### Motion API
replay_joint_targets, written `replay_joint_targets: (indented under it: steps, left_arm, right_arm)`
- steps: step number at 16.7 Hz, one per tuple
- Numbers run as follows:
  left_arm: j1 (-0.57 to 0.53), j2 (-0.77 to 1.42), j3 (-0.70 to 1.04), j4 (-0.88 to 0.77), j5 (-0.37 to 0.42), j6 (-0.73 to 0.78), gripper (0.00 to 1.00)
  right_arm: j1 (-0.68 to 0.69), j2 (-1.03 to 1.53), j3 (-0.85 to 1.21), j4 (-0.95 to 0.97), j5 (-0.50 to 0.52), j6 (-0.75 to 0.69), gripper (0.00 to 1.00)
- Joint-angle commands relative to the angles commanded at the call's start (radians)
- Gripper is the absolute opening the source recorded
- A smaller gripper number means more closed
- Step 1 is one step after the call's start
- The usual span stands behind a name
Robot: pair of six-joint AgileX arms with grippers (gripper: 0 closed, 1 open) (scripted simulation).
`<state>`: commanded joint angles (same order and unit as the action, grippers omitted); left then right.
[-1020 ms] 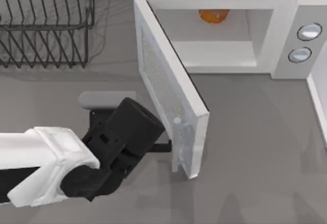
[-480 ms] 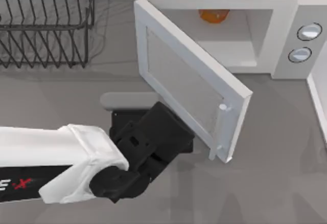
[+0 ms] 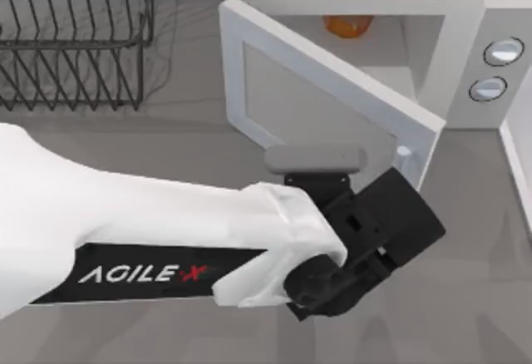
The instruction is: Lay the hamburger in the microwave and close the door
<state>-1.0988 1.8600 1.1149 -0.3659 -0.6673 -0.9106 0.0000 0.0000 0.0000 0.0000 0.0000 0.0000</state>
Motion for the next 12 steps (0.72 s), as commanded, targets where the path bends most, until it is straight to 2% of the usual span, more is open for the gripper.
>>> replay_joint_targets:
  steps: [8,12]
  left_arm:
    - [-0.018,0.04,0.046,-0.027,-0.008,-0.024,0.0]
    - [-0.054,0.153,0.204,-0.11,-0.025,-0.07,0.0]
  right_arm:
    - [0.0,0.0,0.0,0.0,0.0,0.0,1.0]
    - [0.0,0.0,0.0,0.0,0.0,0.0,1.0]
